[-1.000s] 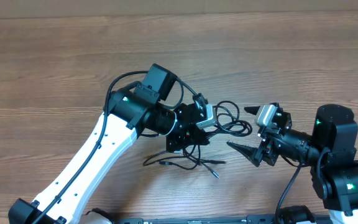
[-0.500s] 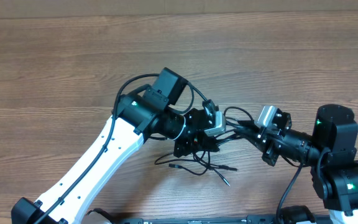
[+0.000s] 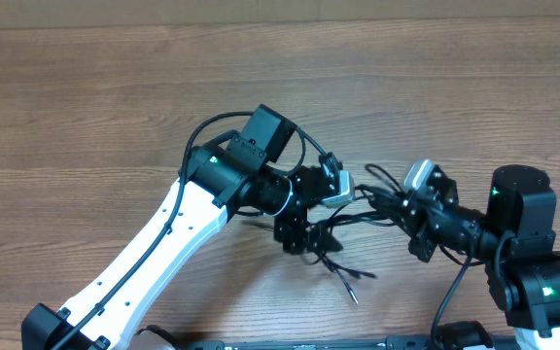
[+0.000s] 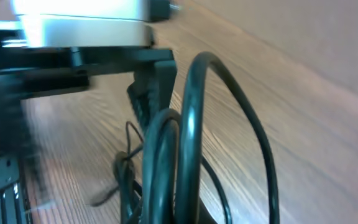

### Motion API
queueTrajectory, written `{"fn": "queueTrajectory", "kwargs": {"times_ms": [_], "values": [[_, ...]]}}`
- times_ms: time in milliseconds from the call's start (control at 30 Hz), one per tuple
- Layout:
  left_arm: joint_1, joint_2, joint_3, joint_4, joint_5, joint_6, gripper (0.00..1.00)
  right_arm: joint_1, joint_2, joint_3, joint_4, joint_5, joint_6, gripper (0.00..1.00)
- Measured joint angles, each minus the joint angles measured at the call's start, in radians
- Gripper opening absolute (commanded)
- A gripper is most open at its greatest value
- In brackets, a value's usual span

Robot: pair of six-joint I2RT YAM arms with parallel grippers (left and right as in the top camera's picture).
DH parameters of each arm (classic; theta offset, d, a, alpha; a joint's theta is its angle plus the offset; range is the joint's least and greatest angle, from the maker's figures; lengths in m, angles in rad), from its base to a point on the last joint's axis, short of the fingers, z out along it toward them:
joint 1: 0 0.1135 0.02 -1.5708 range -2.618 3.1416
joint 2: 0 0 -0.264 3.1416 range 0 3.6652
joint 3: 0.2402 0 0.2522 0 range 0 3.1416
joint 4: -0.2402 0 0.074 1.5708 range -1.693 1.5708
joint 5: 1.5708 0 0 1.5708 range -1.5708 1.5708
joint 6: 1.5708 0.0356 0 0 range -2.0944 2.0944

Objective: Untangle cables

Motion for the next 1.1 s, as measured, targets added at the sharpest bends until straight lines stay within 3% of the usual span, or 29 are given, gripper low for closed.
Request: {"fn": "queueTrajectory", "kwargs": {"times_ms": [267,533,867,1100], "values": [[0.0,0.0,0.0,0.0,-0.053,-0.026,1.0,0.0,0.0,0.0,0.035,0.25,0.389,0.04],[0.0,-0.002,0.0,0.0,-0.06,0.003,1.0,0.0,0.0,0.0,0.05,0.347,0.676,0.04],[0.0,-0.078,0.0,0.014,-0.03,0.311,1.0,0.0,0.0,0.0,0.054,0.222,0.779,0.04],[-0.004,-0.082,0.0,0.087,0.032,0.436,1.0,0.0,0.0,0.0,0.071,0.101,0.792,0.04]]}}
